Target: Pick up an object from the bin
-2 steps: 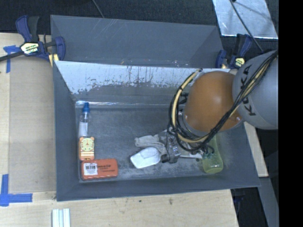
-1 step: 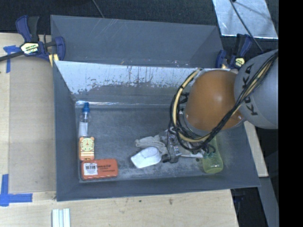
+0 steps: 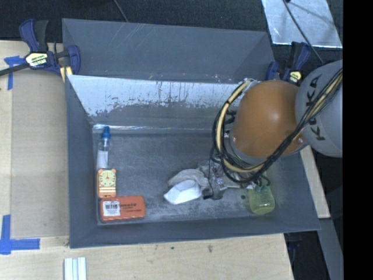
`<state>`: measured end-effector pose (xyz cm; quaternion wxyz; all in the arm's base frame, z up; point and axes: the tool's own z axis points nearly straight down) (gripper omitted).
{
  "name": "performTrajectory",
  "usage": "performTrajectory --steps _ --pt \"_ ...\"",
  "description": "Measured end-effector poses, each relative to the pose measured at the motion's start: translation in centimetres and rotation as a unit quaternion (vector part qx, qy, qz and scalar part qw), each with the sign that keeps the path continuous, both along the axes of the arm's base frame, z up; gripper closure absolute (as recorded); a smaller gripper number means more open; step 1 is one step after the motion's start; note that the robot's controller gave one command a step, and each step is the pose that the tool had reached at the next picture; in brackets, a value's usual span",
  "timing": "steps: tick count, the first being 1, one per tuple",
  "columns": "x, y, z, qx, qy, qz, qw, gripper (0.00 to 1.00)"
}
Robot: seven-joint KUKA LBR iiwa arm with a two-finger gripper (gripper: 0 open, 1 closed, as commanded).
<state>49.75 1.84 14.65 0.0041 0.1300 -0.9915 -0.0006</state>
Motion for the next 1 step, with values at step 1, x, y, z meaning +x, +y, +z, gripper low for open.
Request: performTrajectory --steps 1 --pt "0.19 -0.01 2.16 0.0 -0.0043 0.0 1.0 1.0"
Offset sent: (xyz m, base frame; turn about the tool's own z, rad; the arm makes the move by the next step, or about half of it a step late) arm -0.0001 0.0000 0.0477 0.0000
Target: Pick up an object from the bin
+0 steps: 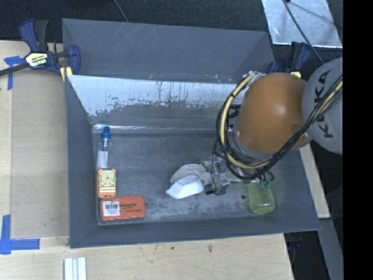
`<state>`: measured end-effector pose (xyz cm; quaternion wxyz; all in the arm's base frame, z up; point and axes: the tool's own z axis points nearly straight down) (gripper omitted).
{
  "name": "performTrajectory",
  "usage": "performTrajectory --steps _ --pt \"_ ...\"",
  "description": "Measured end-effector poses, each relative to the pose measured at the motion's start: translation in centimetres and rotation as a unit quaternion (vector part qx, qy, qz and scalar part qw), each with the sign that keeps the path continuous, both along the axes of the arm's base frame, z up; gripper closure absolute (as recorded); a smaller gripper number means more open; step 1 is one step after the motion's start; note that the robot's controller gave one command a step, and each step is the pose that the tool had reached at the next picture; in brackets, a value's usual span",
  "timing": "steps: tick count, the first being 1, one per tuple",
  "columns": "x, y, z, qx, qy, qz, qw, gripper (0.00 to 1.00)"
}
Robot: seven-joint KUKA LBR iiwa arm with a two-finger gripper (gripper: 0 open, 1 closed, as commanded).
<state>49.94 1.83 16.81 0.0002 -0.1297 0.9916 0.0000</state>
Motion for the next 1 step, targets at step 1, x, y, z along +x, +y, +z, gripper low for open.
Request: performTrajectory --steps 1 --pt "0.09 -0.01 1.12 0.0 -0.0028 0.0 1.0 1.0"
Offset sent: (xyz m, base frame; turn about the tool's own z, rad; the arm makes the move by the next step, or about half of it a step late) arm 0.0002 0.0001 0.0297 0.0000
